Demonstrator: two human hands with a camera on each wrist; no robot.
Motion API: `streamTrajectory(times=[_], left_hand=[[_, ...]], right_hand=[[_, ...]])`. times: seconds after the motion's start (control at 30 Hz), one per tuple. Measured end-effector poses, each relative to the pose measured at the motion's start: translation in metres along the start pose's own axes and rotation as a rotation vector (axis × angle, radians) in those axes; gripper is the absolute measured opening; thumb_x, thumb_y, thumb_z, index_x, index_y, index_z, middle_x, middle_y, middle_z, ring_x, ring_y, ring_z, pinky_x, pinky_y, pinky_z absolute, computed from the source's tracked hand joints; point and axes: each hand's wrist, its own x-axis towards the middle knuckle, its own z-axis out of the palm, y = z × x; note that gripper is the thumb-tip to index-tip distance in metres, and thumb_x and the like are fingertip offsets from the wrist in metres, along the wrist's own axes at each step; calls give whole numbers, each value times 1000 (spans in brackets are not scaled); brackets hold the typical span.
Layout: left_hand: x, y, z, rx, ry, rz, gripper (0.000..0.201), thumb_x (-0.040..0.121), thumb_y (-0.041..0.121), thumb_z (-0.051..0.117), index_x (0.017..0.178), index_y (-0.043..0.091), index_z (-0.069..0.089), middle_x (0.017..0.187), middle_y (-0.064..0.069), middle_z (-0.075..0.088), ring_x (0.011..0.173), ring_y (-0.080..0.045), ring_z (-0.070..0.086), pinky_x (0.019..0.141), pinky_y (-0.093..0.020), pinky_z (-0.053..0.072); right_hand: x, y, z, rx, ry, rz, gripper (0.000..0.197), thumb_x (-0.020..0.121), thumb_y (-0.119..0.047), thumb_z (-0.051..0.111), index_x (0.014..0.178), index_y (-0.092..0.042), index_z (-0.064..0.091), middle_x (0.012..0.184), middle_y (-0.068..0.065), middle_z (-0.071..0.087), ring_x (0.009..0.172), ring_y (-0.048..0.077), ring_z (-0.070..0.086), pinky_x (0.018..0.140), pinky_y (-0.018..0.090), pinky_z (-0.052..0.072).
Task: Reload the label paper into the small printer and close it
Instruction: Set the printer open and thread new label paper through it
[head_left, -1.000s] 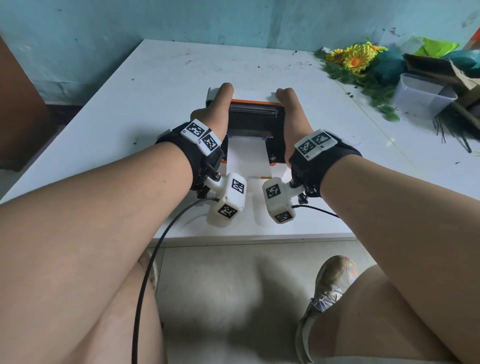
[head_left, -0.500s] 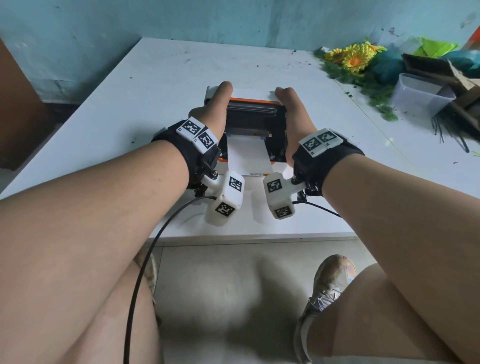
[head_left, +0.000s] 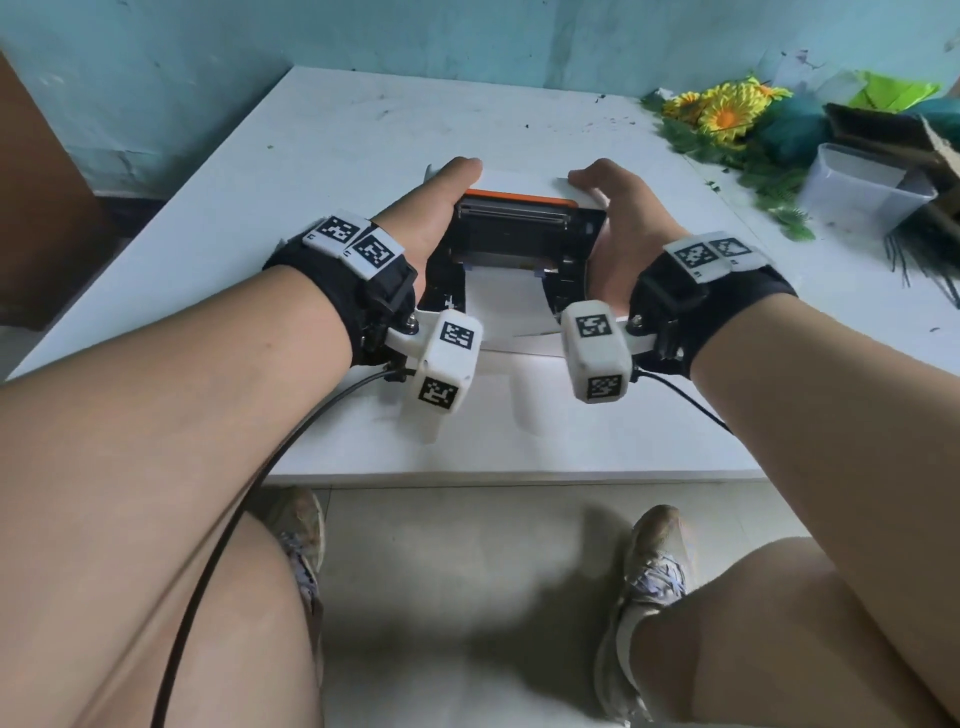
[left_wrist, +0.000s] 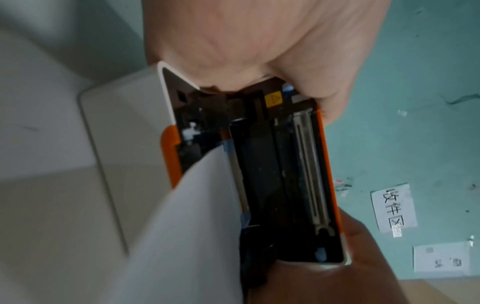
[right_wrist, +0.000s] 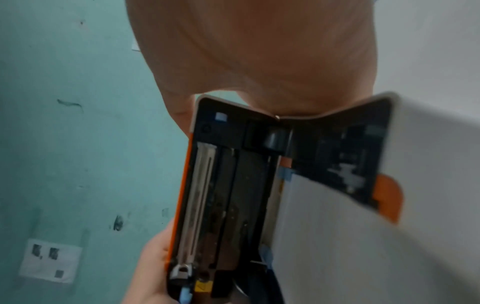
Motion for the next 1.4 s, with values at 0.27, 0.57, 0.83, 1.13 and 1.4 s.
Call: streamTrajectory(times=[0.27,0.57,0.83,1.13,1.4], left_hand=[[-1,5,-3,-71,-55,-9,37,91,54,71,118,30,69,138,-8,69,117,-31,72,97,-51,60],[39,-16,3,3,162,50,95,48,84,68,138,53,57,144,0,63,128,-29,63,108,-55,49],[12,-10,9,73,167,71,71,63,80,59,120,39,64,129,0,59,115,-24,57,105,-44,45],[32,-14,4,35,149,33,75,49,84,66,107,37,65,128,-8,71,115,-33,69,104,-54,53],[35,-15,3,21,126,39,65,50,82,71,99,39,69,123,-8,76,109,-32,75,103,-51,56]], right_hand=[[7,-5,3,-41,66,-25,39,65,-41,68,96,-17,62,87,8,69,107,33,76,104,59,40],[6,10,5,7,27,-34,37,85,-54,64,94,-18,61,91,9,70,87,29,73,100,46,52],[10,20,6,-20,0,-37,48,86,-65,60,88,-17,63,97,12,73,92,30,70,107,47,50],[7,16,-11,61,-134,35,70,79,-62,71,131,-15,66,119,12,77,102,34,75,100,56,54],[5,16,-2,18,-105,28,58,79,-65,65,110,-16,64,131,16,75,111,33,73,109,57,46]])
